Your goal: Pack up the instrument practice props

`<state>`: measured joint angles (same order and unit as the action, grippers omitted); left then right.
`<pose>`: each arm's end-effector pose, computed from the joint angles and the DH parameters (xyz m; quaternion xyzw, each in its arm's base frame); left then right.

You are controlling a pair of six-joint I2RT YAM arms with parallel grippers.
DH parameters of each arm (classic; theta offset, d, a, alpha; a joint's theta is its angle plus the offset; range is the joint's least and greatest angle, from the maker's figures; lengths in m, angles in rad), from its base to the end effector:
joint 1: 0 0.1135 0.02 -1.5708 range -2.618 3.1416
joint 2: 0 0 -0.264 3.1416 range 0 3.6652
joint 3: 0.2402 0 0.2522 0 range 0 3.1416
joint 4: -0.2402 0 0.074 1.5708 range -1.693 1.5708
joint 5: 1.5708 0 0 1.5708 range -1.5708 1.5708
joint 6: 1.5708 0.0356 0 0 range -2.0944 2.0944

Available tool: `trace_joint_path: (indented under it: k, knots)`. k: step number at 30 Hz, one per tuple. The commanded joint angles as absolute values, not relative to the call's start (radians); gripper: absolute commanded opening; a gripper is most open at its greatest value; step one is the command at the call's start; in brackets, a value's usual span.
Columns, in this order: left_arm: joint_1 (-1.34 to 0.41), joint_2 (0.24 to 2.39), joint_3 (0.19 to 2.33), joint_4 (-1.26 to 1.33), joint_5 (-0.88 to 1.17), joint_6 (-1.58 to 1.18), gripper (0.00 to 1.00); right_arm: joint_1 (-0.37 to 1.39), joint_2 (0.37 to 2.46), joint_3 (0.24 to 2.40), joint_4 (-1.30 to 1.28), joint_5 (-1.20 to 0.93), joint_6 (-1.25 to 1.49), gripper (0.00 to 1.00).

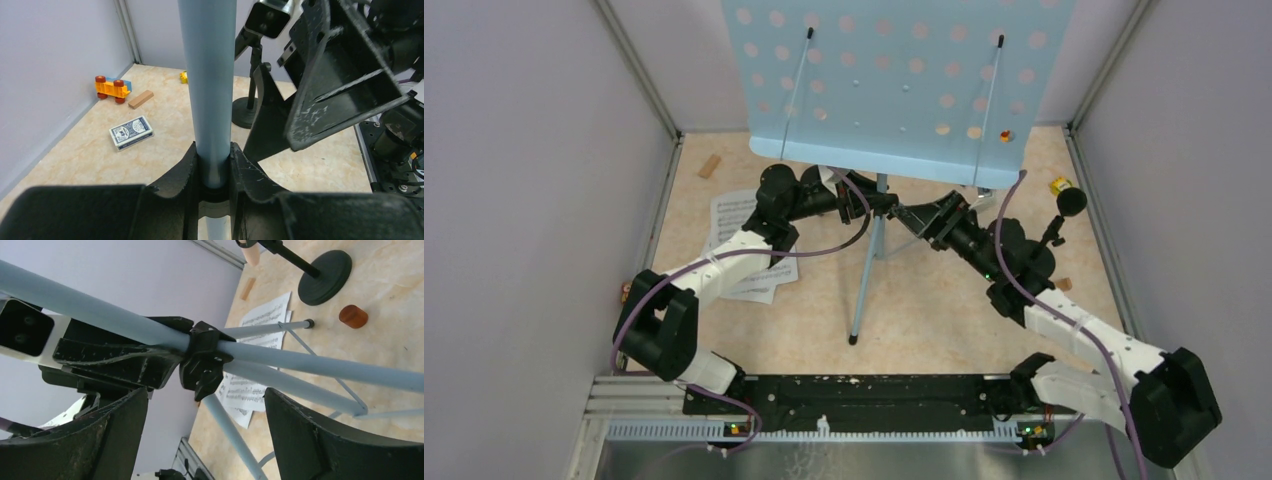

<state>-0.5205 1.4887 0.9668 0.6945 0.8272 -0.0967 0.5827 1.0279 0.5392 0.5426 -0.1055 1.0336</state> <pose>0.2796 -0.1905 0.3234 0.4247 0.5114 -0.4593 0.5892 0.1961 0.1337 0.2834 0.1162 0.6780 0.5492 0.4746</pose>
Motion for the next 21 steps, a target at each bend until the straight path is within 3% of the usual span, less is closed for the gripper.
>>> trace_joint_path:
  k: [1,5,10,21]
  knots:
    - [-0.529,1.522,0.971,0.6,0.8,-0.025,0.0,0.588,0.9,0.668,0.211,-0.094,0.953,0.85]
    - [-0.529,1.523,0.972,0.598,0.8,-0.025,0.0,0.587,0.798,0.684,0.065,0.099,0.746,0.83]
    - [-0.53,1.525,0.974,0.597,0.801,-0.026,0.0,0.587,0.762,0.651,0.007,0.143,0.795,0.77]
    - [-0.529,1.523,0.977,0.595,0.805,-0.028,0.0,0.586,0.859,0.477,0.505,-0.077,1.226,0.69]
